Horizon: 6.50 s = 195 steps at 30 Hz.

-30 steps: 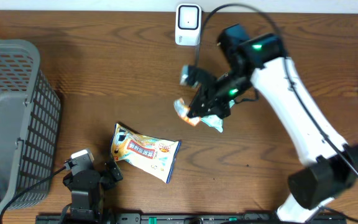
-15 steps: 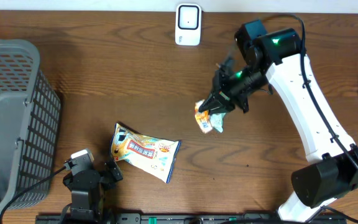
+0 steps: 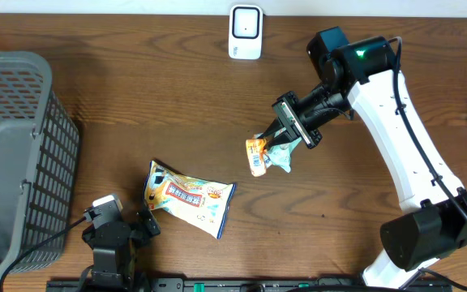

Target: Scan the item barcode

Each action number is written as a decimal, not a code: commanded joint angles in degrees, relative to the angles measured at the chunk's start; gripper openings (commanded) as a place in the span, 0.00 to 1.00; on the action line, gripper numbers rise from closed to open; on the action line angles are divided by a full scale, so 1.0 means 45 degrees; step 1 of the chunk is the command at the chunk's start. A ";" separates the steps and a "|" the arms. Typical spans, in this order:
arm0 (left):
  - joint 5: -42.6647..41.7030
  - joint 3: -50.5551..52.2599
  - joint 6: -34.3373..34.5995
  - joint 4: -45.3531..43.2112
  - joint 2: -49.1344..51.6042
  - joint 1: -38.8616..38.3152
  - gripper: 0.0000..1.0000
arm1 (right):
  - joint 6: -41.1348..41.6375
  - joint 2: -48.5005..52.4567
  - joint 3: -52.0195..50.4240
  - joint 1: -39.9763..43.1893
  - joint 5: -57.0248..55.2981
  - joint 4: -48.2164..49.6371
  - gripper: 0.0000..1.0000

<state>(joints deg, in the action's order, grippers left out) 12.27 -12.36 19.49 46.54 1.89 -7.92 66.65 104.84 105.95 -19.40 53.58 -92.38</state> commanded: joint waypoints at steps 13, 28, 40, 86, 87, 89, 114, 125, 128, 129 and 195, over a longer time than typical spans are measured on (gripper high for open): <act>0.0078 0.0005 -0.0272 0.0884 -0.0024 0.0029 0.98 | 0.0413 0.0015 0.0010 0.0146 -0.1253 0.0495 0.06; 0.0078 0.0005 -0.0272 0.0884 -0.0024 0.0029 0.98 | -0.1171 0.0015 0.0010 0.0121 -0.3876 0.2433 0.11; 0.0078 0.0005 -0.0272 0.0884 -0.0024 0.0029 0.98 | -0.2166 0.0816 -0.0010 -0.2399 -0.8592 0.5411 0.72; 0.0078 0.0005 -0.0272 0.0884 -0.0024 0.0029 0.98 | -0.1525 0.5882 0.1719 -0.4231 -0.9262 0.2730 0.60; 0.0078 0.0005 -0.0272 0.0884 -0.0024 0.0029 0.98 | -0.1433 0.5887 0.1588 -0.4240 -0.9267 0.2759 0.59; 0.0078 0.0005 -0.0272 0.0884 -0.0024 0.0029 0.98 | -0.1389 0.5887 0.1345 -0.4240 -0.9267 0.2875 0.57; 0.0078 0.0005 -0.0272 0.0884 -0.0024 0.0029 0.98 | -0.0743 0.5901 -0.2210 -0.4507 -0.9394 0.5537 0.15; 0.0078 0.0005 -0.0272 0.0884 -0.0024 0.0029 0.98 | -0.3099 0.5897 -0.1472 -0.3740 -0.6737 0.3633 0.01; 0.0078 0.0005 -0.0272 0.0884 -0.0024 0.0029 0.98 | -0.4381 0.5897 -0.0899 -0.3196 -0.5149 0.2069 0.01; 0.0078 0.0005 -0.0272 0.0884 -0.0024 0.0029 0.98 | -0.4915 0.5897 -0.0748 -0.3011 -0.4575 0.1540 0.01; 0.0078 0.0005 -0.0272 0.0884 -0.0024 0.0029 0.98 | -1.1264 0.1394 -0.5518 -0.1316 -0.9209 2.3319 0.01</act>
<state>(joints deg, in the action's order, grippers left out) 12.27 -12.36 19.51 46.54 1.89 -7.92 19.25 106.10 80.40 -26.46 17.82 8.12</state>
